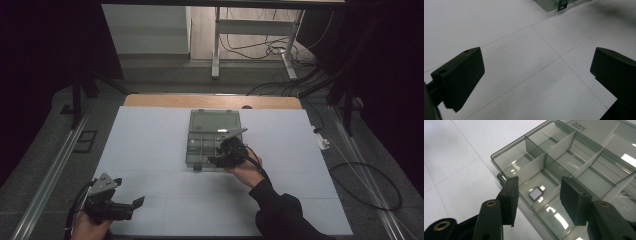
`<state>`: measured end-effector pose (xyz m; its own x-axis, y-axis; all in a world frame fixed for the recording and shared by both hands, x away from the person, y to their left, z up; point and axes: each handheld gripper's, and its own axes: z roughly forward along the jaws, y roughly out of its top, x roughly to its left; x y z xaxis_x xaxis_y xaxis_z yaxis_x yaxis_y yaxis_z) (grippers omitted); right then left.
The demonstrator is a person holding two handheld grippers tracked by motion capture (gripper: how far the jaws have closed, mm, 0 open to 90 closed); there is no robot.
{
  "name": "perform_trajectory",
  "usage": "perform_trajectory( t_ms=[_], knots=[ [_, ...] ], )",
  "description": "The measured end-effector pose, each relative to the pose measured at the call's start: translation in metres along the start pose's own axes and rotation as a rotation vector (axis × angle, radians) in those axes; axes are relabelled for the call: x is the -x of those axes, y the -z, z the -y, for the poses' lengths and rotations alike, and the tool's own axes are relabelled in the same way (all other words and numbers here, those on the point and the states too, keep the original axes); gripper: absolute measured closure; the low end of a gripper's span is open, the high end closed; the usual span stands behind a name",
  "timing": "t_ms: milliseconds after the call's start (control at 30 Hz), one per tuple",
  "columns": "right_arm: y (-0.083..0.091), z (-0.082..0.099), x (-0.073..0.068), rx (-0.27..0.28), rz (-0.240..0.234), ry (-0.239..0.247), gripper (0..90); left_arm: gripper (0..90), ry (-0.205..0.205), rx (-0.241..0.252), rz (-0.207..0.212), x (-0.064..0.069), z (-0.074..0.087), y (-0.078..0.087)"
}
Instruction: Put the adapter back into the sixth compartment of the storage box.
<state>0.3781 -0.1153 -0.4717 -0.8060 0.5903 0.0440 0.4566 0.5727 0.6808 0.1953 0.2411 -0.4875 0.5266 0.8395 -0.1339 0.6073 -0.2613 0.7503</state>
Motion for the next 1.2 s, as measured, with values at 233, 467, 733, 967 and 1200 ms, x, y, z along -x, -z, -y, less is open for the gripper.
perform_trajectory(
  t_ms=[233,467,733,967,1200],
  knots=[
    [0.009,0.005,-0.001,0.000,-0.009,-0.005,43.5,0.0,0.000,0.000,0.000,0.000,0.000,0.000],
    [0.017,0.010,-0.002,-0.001,-0.022,-0.004,37.9,0.0,0.001,0.002,0.000,0.000,0.000,0.000],
    [0.026,0.015,-0.002,-0.003,-0.025,-0.014,29.6,0.0,0.002,0.003,0.002,-0.001,0.000,0.000],
    [0.034,0.021,-0.001,0.000,-0.023,-0.030,25.8,0.0,0.003,0.004,0.003,-0.001,0.000,0.000],
    [0.044,0.028,0.000,0.002,-0.020,-0.035,22.2,0.0,0.003,0.004,0.003,-0.001,0.000,0.000]
  ],
)
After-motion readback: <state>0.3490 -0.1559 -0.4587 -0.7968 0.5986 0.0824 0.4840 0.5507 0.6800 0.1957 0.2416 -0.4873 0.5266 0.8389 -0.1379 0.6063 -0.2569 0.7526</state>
